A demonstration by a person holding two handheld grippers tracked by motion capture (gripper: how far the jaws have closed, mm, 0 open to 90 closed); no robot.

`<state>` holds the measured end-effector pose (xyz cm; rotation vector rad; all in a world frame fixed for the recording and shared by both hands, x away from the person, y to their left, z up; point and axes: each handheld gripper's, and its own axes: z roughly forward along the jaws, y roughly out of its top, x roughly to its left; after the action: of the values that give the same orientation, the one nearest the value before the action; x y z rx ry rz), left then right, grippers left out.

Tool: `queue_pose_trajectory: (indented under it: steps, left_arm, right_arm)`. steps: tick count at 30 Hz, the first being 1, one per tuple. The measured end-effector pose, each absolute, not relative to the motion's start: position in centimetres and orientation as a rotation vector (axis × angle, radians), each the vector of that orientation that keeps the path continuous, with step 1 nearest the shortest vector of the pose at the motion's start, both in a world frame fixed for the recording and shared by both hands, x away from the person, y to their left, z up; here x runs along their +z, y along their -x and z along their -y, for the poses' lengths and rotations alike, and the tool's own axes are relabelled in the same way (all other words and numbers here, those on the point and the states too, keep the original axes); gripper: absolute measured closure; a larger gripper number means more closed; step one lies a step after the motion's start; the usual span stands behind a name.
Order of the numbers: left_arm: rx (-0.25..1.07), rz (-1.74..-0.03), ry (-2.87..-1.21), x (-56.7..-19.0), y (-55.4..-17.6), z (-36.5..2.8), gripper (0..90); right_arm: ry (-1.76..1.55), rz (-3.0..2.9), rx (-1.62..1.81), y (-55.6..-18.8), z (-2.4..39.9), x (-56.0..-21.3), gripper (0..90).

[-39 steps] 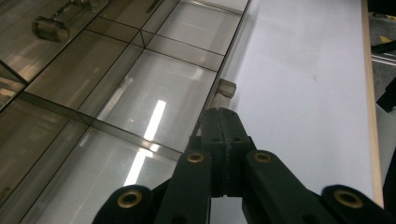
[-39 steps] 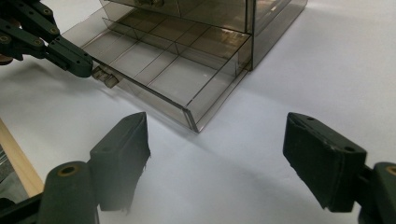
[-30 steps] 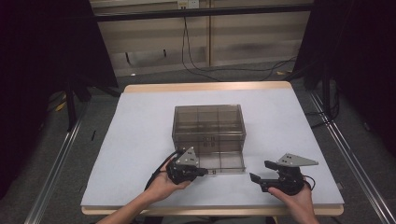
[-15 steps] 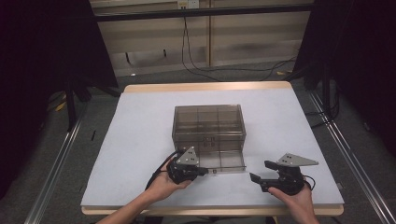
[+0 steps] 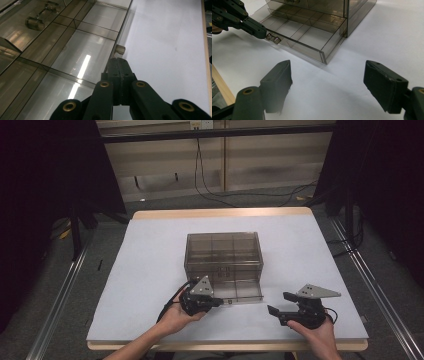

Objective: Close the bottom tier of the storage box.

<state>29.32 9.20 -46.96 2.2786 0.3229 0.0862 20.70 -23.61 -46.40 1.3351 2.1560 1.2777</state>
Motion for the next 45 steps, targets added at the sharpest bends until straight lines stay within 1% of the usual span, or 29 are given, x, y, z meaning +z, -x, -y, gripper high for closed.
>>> queue_pose_trajectory:
  steps: [24, 25, 32, 45]
  left_arm:
    - [0.093, -0.338, -2.297, -46.9, -29.9, -9.3, 90.0]
    - [0.087, -0.345, -2.273, -47.0, -29.8, -9.2, 90.0]
    - [0.086, -0.356, -2.273, -47.0, -29.8, -9.3, 90.0]
    - [0.115, -0.385, -2.279, -46.9, -30.4, -9.5, 90.0]
  right_arm:
    - [-1.335, -2.156, 1.276, -20.8, 23.6, -46.4, 20.9]
    - [-1.335, -2.156, 1.277, -20.8, 23.6, -46.4, 20.8]
    - [-1.329, -2.156, 1.277, -20.7, 23.6, -46.4, 20.8]
    - [-1.33, -2.16, 1.274, -20.8, 23.5, -46.4, 20.9]
